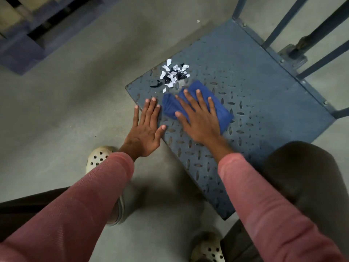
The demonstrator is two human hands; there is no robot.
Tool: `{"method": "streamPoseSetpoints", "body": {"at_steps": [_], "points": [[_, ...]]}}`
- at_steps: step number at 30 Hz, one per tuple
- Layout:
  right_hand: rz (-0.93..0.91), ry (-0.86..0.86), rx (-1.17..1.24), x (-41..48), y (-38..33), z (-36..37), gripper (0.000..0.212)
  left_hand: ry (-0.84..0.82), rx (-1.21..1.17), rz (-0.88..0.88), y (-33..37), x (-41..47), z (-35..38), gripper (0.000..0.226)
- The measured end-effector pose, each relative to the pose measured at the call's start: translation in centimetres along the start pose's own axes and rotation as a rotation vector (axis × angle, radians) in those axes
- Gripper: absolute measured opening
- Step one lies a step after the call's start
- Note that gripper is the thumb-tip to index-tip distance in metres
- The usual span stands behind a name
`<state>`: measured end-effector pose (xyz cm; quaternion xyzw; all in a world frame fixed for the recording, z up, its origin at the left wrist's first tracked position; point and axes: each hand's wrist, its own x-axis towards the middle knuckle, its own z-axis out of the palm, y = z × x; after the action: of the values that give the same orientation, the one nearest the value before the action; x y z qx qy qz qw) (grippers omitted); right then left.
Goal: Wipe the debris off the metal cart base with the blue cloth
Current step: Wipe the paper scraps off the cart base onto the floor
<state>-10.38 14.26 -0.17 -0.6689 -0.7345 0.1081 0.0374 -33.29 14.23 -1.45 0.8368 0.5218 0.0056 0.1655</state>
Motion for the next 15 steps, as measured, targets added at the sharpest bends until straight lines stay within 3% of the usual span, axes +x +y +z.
{"method": "streamPoseSetpoints", "body": {"at_steps": [8,15], "points": [[0.306,0.018,0.091,7.3,2.9,-1.4,0.064,0.075,-0.072,0.026,-0.1,-0.3,0.7,0.076],[0.263,0.092,0.004,-2.7,-1.6,0.5,0.063,0.134,-0.093,0.043,-0.2,-0.1,1.3,0.073]]}}
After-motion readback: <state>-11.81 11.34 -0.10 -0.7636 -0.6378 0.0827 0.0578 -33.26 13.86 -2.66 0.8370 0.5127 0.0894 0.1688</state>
